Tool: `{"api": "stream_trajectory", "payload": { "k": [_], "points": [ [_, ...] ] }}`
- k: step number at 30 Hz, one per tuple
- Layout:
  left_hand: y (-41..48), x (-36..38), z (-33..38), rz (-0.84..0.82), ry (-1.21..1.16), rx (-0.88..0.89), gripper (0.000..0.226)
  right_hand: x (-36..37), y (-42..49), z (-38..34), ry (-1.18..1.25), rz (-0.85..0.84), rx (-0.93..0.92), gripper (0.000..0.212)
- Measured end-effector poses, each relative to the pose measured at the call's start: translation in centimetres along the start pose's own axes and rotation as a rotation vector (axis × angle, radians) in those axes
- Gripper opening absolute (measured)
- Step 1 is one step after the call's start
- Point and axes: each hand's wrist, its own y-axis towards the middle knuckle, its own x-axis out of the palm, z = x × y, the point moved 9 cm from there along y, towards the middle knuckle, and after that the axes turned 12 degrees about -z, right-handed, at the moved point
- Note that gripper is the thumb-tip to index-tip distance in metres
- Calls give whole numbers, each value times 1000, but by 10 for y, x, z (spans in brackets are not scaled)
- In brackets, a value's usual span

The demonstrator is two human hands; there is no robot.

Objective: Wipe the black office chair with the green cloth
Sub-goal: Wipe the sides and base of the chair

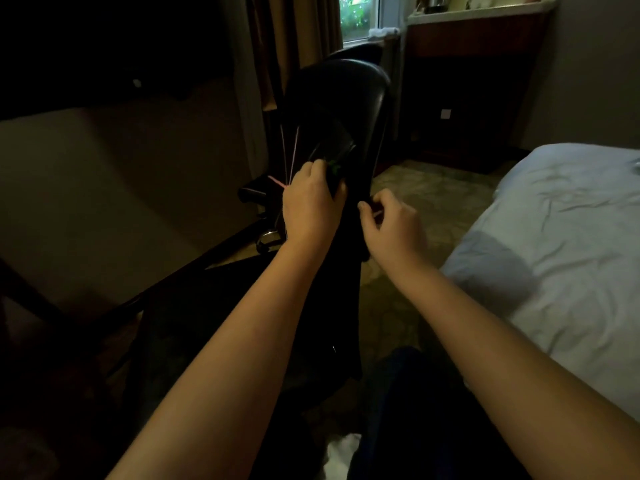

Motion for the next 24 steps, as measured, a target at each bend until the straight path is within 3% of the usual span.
{"api": "stream_trajectory", "payload": {
  "k": [24],
  "points": [
    [-45, 60, -68, -68, -87, -168, 30, 18, -2, 25, 13, 37, 45, 12]
  ]
}}
